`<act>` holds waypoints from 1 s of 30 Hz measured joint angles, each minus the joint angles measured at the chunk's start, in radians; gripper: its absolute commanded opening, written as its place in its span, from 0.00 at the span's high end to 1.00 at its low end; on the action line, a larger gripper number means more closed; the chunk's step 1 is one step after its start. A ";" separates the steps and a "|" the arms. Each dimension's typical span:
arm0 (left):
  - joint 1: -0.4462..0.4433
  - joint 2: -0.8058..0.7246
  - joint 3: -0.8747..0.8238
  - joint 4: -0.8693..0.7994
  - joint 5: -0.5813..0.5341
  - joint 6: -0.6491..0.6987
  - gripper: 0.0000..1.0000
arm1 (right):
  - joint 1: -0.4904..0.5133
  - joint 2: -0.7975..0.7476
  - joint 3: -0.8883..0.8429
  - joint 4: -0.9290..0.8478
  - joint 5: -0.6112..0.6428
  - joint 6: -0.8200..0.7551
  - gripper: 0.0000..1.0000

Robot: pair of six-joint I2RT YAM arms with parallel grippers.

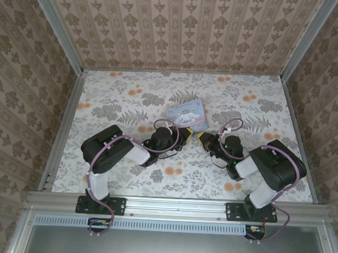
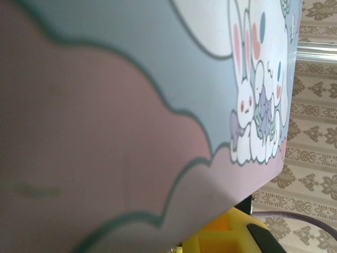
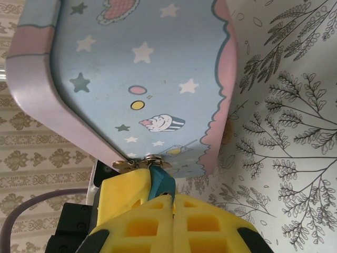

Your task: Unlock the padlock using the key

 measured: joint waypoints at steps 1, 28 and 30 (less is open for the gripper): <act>-0.002 0.003 0.000 0.005 0.000 -0.003 1.00 | -0.010 0.000 0.000 0.000 -0.016 -0.010 1.00; -0.003 0.007 0.000 0.047 -0.028 -0.035 1.00 | -0.103 0.042 0.063 0.005 -0.223 -0.248 1.00; -0.003 0.007 0.000 0.050 -0.029 -0.035 1.00 | -0.101 0.042 0.063 0.009 -0.215 -0.201 1.00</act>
